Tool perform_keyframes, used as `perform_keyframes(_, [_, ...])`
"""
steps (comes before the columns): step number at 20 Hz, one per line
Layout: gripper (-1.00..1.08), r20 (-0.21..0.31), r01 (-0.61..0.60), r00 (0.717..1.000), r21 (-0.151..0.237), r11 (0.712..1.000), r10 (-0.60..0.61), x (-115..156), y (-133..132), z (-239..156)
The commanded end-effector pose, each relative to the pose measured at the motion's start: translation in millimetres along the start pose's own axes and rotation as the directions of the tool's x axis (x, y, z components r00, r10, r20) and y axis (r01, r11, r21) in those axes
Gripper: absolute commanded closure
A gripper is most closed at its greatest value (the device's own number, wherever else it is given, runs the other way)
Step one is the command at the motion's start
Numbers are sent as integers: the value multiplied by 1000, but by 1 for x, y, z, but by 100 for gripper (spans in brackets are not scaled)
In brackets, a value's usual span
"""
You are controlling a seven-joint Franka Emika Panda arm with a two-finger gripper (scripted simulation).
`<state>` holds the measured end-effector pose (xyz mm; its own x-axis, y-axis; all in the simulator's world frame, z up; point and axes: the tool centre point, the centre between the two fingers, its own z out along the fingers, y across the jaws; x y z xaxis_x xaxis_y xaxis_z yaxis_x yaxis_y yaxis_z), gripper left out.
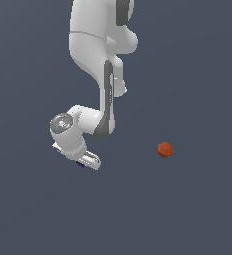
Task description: Pick up a designated object from a clutter of objects.
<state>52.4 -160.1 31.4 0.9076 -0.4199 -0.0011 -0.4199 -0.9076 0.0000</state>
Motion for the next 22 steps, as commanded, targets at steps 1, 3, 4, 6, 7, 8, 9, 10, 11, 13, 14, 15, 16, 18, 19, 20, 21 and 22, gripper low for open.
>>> perform_keyframes(1, [108, -1, 0, 1000, 0, 1000, 0, -3, -1, -9])
perform_keyframes(3, [108, -1, 0, 1000, 1, 1000, 0, -6, -1, -17])
perform_keyframes(4, [108, -1, 0, 1000, 1, 1000, 0, -8, -2, -22])
perform_keyframes(6, [108, -1, 0, 1000, 1, 1000, 0, -13, -3, -34])
perform_keyframes(7, [108, -1, 0, 1000, 1, 1000, 0, -15, -3, -41])
perform_keyframes(8, [108, -1, 0, 1000, 1, 1000, 0, -18, -4, -48])
perform_keyframes(9, [108, -1, 0, 1000, 2, 1000, 0, -21, -4, -55])
perform_keyframes(10, [108, -1, 0, 1000, 2, 1000, 0, -24, -5, -63])
perform_keyframes(11, [108, -1, 0, 1000, 2, 1000, 0, -27, -5, -71])
perform_keyframes(13, [108, -1, 0, 1000, 2, 1000, 0, -34, -7, -89])
perform_keyframes(14, [108, -1, 0, 1000, 2, 1000, 0, -37, -7, -98])
perform_keyframes(15, [108, -1, 0, 1000, 2, 1000, 0, -41, -8, -108])
perform_keyframes(16, [108, -1, 0, 1000, 2, 1000, 0, -44, -9, -117])
perform_keyframes(18, [108, -1, 0, 1000, 2, 1000, 0, -51, -10, -136])
perform_keyframes(19, [108, -1, -1, 1000, 1, 1000, 1, -54, -10, -145])
perform_keyframes(20, [108, -1, -1, 1000, 1, 1000, 1, -58, -11, -155])
perform_keyframes(21, [108, -1, -1, 1000, 1, 1000, 1, -62, -12, -164])
perform_keyframes(22, [108, -1, -1, 1000, 1, 1000, 1, -65, -12, -174])
